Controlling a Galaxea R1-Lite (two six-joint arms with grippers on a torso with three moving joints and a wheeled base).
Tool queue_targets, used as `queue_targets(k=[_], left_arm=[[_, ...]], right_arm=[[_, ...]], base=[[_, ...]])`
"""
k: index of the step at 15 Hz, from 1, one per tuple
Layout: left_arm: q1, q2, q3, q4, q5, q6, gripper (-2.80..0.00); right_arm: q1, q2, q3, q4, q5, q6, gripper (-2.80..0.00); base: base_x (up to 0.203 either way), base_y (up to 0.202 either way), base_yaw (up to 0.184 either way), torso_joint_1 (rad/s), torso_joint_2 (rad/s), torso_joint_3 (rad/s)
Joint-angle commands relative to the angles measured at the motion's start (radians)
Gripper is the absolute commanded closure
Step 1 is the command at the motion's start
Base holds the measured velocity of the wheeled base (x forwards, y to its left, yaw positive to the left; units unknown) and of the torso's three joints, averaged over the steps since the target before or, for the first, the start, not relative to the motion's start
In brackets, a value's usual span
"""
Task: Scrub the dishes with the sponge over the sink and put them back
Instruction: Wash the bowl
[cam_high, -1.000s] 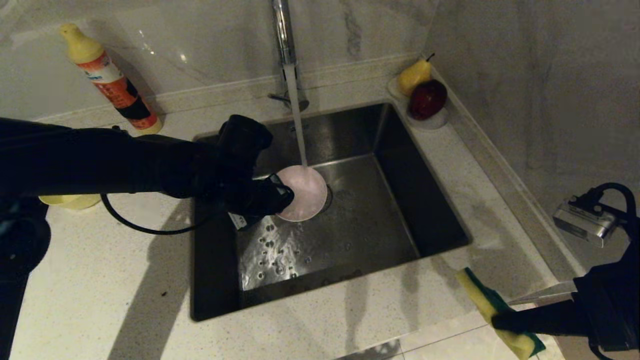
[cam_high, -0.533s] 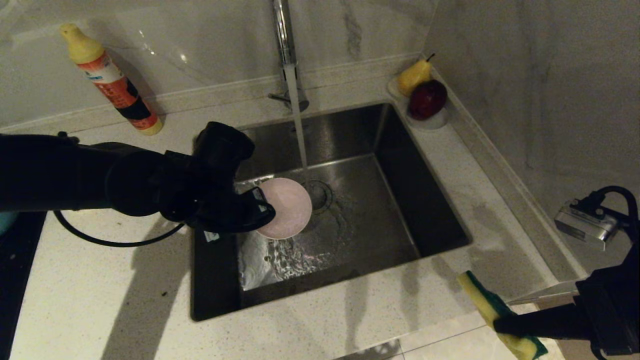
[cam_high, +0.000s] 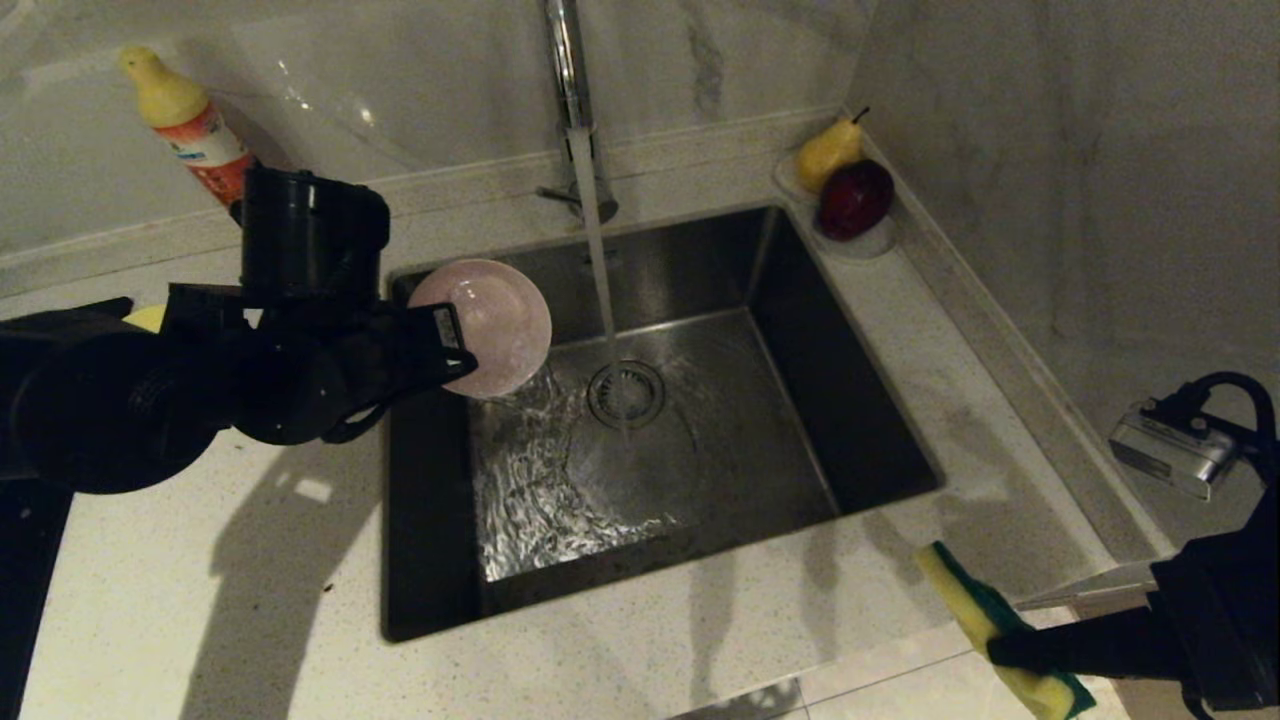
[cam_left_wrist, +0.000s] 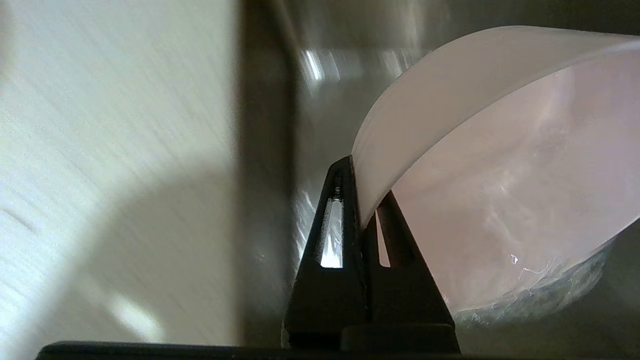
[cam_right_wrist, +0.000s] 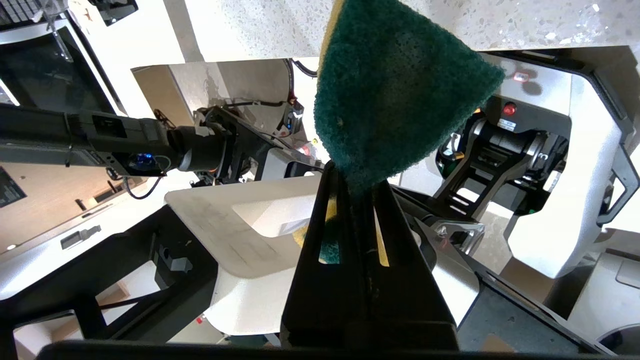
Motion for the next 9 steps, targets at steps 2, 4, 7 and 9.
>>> queue_targets(k=[2,4,7,9], left_arm=[[0.015,-0.041,0.127,-0.314,0.023,0.228,0.00],[0.017,-0.045,0.225,-0.547,0.026,0.392,0.00],[0.017,-0.023,0.329,-0.905,0.025,0.631,0.00],[0.017,0.005,0.378,-1.118,0.017,0.770,0.00]], right_arm=[[0.000,-0.002,-0.001,0.001,0.002,0.002,0.00],[0.000,0.006,0.001,0.000,0.004,0.001,0.00],[0.000,0.021,0.002,-0.002,0.005,0.001,0.00],[0.000,0.031,0.001,-0.002,0.007,0.000,0.00]], base=[[0.000,0.000,0.000,0.000,0.00,0.000],[0.000,0.000,0.000,0.000,0.00,0.000],[0.000,0.000,0.000,0.000,0.00,0.000],[0.000,0.000,0.000,0.000,0.00,0.000]])
